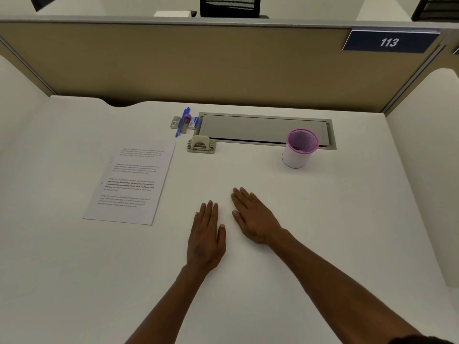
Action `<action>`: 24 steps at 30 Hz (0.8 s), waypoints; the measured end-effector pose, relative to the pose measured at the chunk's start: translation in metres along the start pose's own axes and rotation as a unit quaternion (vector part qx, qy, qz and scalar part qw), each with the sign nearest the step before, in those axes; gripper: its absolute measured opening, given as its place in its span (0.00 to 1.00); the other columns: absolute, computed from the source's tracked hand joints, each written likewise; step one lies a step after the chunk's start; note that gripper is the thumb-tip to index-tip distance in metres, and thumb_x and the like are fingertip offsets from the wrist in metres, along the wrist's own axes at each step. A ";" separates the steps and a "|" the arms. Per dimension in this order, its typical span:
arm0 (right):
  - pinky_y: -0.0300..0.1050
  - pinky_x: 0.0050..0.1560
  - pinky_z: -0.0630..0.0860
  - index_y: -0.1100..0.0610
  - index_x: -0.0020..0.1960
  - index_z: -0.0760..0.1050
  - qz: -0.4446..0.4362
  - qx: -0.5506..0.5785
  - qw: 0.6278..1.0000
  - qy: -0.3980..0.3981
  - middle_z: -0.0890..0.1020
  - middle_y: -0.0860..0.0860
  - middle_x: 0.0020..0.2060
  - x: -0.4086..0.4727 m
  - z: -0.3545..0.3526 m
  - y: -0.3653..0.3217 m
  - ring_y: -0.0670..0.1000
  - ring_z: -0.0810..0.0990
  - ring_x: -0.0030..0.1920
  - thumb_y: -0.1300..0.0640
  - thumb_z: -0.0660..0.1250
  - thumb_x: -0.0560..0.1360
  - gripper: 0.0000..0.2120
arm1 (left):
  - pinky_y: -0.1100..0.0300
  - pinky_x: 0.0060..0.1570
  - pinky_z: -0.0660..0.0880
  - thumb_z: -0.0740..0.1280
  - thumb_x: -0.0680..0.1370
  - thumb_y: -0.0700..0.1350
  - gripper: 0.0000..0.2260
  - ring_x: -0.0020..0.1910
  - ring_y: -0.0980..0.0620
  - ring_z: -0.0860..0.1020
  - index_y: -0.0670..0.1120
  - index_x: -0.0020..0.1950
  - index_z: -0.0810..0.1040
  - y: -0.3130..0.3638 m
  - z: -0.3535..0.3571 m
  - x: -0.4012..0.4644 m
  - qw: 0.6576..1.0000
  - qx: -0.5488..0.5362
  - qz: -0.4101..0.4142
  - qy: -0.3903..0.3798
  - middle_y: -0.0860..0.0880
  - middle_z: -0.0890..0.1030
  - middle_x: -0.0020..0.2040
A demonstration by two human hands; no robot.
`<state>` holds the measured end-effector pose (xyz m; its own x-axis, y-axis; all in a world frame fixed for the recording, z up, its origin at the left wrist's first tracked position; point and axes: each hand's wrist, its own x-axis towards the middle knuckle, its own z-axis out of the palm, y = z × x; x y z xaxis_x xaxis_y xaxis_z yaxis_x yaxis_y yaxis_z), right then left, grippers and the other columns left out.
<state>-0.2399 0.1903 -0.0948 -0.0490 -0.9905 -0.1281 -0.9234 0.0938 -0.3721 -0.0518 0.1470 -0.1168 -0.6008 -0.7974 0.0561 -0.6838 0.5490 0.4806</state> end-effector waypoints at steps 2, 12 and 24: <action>0.43 0.78 0.42 0.56 0.79 0.49 -0.040 -0.008 0.999 0.006 0.50 0.50 0.79 -0.021 0.001 0.005 0.46 0.44 0.79 0.48 0.46 0.84 0.27 | 0.53 0.79 0.47 0.50 0.83 0.52 0.27 0.80 0.53 0.43 0.46 0.81 0.49 -0.004 0.004 -0.005 0.998 0.062 0.019 -0.018 0.49 0.49 0.81; 0.43 0.78 0.42 0.58 0.79 0.51 0.197 0.115 0.964 0.138 0.53 0.52 0.79 -0.086 0.015 0.008 0.46 0.46 0.78 0.53 0.52 0.83 0.26 | 0.50 0.79 0.47 0.47 0.83 0.57 0.30 0.80 0.50 0.40 0.44 0.81 0.45 -0.006 0.009 -0.005 0.991 0.125 0.012 -0.049 0.46 0.44 0.81; 0.52 0.74 0.63 0.59 0.77 0.59 0.186 0.209 0.927 0.249 0.62 0.54 0.76 -0.055 0.015 -0.035 0.50 0.59 0.77 0.57 0.61 0.80 0.27 | 0.50 0.79 0.48 0.48 0.82 0.57 0.30 0.80 0.51 0.40 0.45 0.81 0.46 -0.005 0.006 -0.005 0.993 0.112 0.011 -0.048 0.47 0.44 0.81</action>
<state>-0.1992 0.2435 -0.0888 -0.6002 -0.7955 0.0832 -0.5850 0.3656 -0.7239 -0.0479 0.1500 -0.1244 -0.6460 -0.7629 -0.0234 -0.7383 0.6168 0.2730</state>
